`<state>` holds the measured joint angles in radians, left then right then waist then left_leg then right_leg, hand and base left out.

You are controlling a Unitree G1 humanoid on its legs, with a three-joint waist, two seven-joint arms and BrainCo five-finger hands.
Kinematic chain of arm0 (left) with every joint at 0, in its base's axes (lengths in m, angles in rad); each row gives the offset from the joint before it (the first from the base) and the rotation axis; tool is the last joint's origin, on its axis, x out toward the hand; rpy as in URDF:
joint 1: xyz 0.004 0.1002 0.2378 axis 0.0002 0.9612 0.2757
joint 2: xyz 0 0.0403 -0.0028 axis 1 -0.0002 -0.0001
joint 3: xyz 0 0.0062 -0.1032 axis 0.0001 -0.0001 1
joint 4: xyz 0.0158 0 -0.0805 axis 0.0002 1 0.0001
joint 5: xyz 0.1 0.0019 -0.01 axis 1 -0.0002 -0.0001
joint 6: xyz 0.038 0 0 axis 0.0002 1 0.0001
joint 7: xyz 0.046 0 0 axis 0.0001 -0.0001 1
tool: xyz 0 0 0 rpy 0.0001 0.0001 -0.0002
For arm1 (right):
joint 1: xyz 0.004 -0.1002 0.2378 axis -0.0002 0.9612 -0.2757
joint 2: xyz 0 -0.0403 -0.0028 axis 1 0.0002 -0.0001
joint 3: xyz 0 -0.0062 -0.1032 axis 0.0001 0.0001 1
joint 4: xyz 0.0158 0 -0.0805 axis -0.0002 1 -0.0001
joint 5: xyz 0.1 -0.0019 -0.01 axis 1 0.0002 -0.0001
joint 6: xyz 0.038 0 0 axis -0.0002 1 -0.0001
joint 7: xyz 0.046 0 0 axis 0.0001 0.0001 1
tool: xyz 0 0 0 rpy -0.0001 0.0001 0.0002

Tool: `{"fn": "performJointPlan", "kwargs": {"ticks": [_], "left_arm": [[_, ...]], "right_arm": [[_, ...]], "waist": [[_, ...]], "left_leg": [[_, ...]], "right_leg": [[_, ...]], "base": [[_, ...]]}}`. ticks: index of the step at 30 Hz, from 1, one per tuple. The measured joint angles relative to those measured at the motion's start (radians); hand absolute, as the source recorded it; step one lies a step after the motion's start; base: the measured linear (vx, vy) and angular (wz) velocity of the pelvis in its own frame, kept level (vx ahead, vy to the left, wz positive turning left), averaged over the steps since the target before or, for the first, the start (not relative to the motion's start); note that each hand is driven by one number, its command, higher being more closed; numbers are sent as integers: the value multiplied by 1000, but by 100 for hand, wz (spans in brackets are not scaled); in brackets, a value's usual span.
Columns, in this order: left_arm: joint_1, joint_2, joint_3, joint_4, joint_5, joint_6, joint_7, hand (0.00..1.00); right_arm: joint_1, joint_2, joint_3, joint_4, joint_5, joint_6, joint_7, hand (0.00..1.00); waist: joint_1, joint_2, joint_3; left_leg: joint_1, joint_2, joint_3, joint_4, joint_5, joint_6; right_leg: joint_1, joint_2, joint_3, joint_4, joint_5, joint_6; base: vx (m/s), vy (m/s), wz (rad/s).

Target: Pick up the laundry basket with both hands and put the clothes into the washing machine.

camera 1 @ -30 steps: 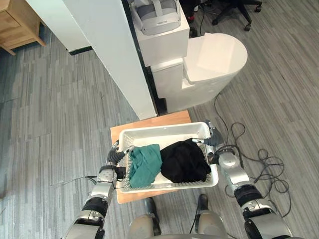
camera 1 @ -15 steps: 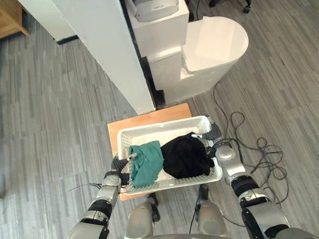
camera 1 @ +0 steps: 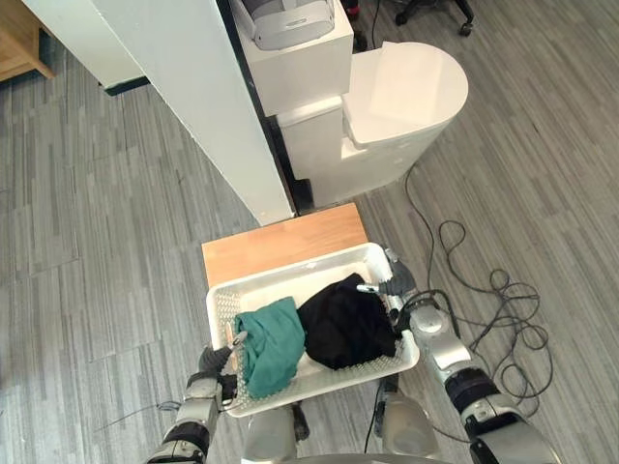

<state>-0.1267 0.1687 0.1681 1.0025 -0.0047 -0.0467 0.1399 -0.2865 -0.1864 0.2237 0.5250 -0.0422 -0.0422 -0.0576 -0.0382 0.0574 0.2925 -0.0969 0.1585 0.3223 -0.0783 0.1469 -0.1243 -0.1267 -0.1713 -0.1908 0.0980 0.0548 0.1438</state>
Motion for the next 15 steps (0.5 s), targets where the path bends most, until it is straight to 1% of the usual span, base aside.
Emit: {"fn": "performJointPlan", "kwargs": {"ticks": [1,2,5,7,9,11,12,13,15], "left_arm": [[15,0,43,26,0,2,-7,0],[24,2,58,30,0,7,-8,0],[79,-2,132,55,-1,21,-9,0],[111,-5,187,67,-3,22,-16,0],[122,-9,224,68,-5,22,-28,0],[136,-22,239,74,-12,25,-30,0],[146,-28,242,74,-17,29,-30,0],[156,-38,254,77,-22,30,-33,0],[159,-45,268,77,-22,32,-33,0]], "right_arm": [[43,0,0,-41,0,0,10,0],[58,2,0,-58,0,0,15,0],[124,12,3,-132,0,-6,22,0],[144,13,1,-160,1,-22,26,0],[147,13,-7,-168,1,-25,37,0],[169,9,-30,-194,1,-25,38,0],[184,2,-38,-210,1,-26,39,0],[207,-9,-54,-239,1,-26,37,0],[214,-15,-64,-246,1,-27,36,0]], "waist": [[0,-1,-23],[-1,-5,-32],[1,-14,-86],[1,-34,-107],[6,-49,-124],[6,-39,-134],[3,-33,-142],[2,-29,-158],[2,-30,-166]], "left_leg": [[5,-1,-2,-14,0,0],[5,-3,-3,-14,0,0],[7,-4,-6,-14,0,0],[25,-7,-17,-16,0,0],[23,-13,-24,-24,-1,0],[22,1,-34,-25,-4,2],[21,5,-42,-25,-11,8],[15,8,-47,-25,-27,5],[12,8,-47,-25,-30,8]], "right_leg": [[1,0,0,0,-11,6],[1,0,0,0,-15,4],[5,4,-1,-2,-32,6],[34,3,-4,-16,-60,-2],[35,-2,-10,-19,-96,-3],[36,10,-25,-12,-101,-10],[39,15,-31,-11,-107,-12],[38,18,-32,-12,-107,-13],[38,18,-30,-14,-107,-13]], "base": [[-26,12,4],[-30,3,0],[-24,-14,2],[-70,-23,7],[-147,-28,3],[-172,-21,13],[-136,1,18],[-120,18,16],[-93,43,6]]}}
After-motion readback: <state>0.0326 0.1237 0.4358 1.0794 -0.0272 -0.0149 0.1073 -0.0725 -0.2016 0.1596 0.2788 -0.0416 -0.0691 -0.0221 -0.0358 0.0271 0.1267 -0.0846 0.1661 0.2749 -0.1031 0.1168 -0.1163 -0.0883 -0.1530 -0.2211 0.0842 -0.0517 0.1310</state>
